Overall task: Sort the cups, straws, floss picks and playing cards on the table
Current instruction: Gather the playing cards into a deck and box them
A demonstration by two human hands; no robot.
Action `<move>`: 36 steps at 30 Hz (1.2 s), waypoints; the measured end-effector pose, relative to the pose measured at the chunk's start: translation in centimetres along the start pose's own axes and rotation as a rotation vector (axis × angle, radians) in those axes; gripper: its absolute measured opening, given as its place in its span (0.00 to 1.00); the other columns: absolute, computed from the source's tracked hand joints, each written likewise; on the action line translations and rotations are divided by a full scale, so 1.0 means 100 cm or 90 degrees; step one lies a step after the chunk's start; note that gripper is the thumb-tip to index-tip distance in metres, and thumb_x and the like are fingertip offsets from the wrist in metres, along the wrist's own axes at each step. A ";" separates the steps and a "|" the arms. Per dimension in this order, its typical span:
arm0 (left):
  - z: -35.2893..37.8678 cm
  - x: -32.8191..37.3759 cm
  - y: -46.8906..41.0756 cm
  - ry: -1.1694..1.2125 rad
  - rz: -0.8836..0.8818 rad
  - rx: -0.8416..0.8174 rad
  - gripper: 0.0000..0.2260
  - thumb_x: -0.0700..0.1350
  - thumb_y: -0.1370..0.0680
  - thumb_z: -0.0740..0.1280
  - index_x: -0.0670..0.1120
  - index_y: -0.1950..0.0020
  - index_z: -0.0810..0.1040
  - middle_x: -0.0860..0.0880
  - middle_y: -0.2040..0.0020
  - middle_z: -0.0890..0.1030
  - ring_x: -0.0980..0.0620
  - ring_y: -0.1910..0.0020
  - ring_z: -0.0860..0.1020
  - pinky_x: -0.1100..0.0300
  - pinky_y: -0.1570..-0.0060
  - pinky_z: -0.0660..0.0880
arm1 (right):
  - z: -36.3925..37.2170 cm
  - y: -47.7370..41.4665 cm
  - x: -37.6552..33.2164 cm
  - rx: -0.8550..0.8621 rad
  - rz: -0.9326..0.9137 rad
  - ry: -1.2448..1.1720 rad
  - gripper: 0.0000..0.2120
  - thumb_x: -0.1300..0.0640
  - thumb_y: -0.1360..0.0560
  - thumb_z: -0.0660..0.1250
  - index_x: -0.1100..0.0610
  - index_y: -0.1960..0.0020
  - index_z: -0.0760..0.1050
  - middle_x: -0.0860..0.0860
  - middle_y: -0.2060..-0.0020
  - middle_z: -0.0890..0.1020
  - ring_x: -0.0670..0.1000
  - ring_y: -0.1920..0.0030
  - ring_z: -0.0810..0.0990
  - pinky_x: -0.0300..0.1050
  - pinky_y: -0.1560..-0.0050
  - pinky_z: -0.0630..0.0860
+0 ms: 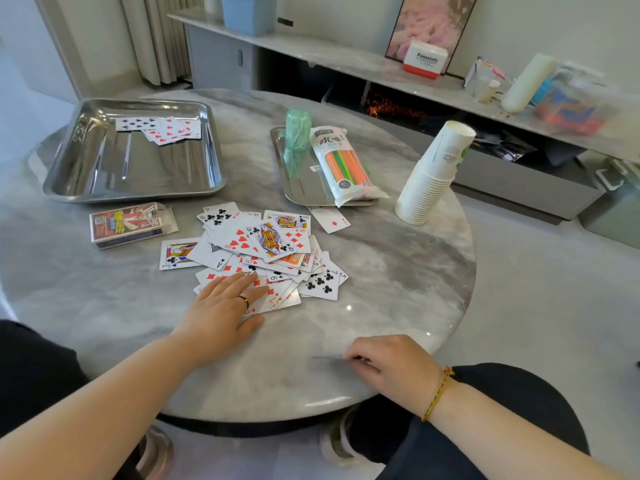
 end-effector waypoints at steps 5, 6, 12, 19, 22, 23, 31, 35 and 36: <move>-0.009 -0.009 -0.002 0.119 -0.037 0.050 0.26 0.60 0.25 0.47 0.56 0.27 0.56 0.54 0.24 0.46 0.53 0.25 0.42 0.60 0.29 0.41 | -0.011 -0.027 0.048 0.049 0.289 -0.319 0.15 0.63 0.27 0.63 0.45 0.63 0.65 0.41 0.72 0.72 0.38 0.68 0.72 0.32 0.66 0.65; -0.014 -0.014 -0.004 0.167 -0.057 0.083 0.28 0.60 0.27 0.48 0.55 0.28 0.59 0.54 0.24 0.49 0.53 0.25 0.44 0.61 0.29 0.43 | -0.009 -0.034 0.052 0.050 0.311 -0.386 0.16 0.65 0.26 0.62 0.43 0.59 0.65 0.40 0.65 0.75 0.38 0.64 0.74 0.31 0.62 0.67; -0.032 -0.073 -0.009 0.384 -0.295 0.256 0.21 0.47 0.23 0.62 0.46 0.30 0.66 0.46 0.26 0.59 0.47 0.27 0.54 0.55 0.30 0.51 | 0.009 -0.106 0.052 0.017 0.336 -0.435 0.18 0.64 0.25 0.60 0.54 0.37 0.66 0.49 0.48 0.76 0.51 0.46 0.76 0.38 0.50 0.71; -0.024 -0.114 -0.006 0.372 -0.480 0.258 0.27 0.52 0.23 0.60 0.44 0.27 0.59 0.44 0.25 0.54 0.46 0.26 0.50 0.53 0.28 0.48 | 0.019 -0.142 0.068 0.080 0.316 -0.242 0.19 0.58 0.25 0.63 0.57 0.34 0.67 0.52 0.37 0.71 0.52 0.36 0.65 0.35 0.40 0.59; -0.020 -0.108 -0.012 0.334 -0.460 0.244 0.28 0.54 0.23 0.60 0.45 0.27 0.57 0.45 0.25 0.56 0.47 0.26 0.51 0.53 0.27 0.46 | 0.022 -0.143 0.076 0.094 0.344 -0.283 0.17 0.63 0.25 0.62 0.60 0.37 0.69 0.53 0.38 0.70 0.50 0.36 0.67 0.29 0.47 0.58; -0.019 -0.105 -0.016 0.325 -0.445 0.243 0.29 0.54 0.23 0.60 0.45 0.27 0.57 0.46 0.25 0.57 0.47 0.26 0.51 0.53 0.27 0.46 | 0.028 -0.146 0.073 0.075 0.332 -0.272 0.17 0.63 0.25 0.62 0.60 0.36 0.68 0.53 0.37 0.70 0.50 0.35 0.66 0.28 0.46 0.58; -0.016 -0.089 -0.023 0.364 -0.402 0.235 0.34 0.54 0.25 0.64 0.46 0.25 0.51 0.50 0.24 0.51 0.52 0.25 0.47 0.58 0.28 0.42 | 0.043 -0.149 0.054 0.037 0.294 -0.261 0.21 0.61 0.25 0.62 0.57 0.32 0.64 0.50 0.33 0.67 0.48 0.32 0.63 0.28 0.39 0.55; -0.016 -0.087 -0.022 0.383 -0.394 0.235 0.36 0.52 0.27 0.67 0.47 0.26 0.51 0.50 0.25 0.54 0.53 0.25 0.48 0.59 0.29 0.40 | 0.044 -0.149 0.047 0.022 0.282 -0.265 0.21 0.62 0.25 0.61 0.57 0.33 0.64 0.50 0.34 0.68 0.47 0.32 0.63 0.27 0.40 0.55; -0.017 -0.085 -0.022 0.391 -0.389 0.237 0.37 0.52 0.28 0.68 0.48 0.26 0.51 0.50 0.25 0.54 0.53 0.25 0.49 0.60 0.29 0.41 | 0.045 -0.149 0.044 0.017 0.276 -0.271 0.21 0.63 0.25 0.62 0.57 0.33 0.65 0.49 0.34 0.68 0.47 0.32 0.64 0.26 0.40 0.55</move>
Point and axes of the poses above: each hand's wrist, its own y-axis away from the middle knuckle, its own z-axis out of the palm, x = y × z, the point moved 9 cm from there along -y, towards the middle knuckle
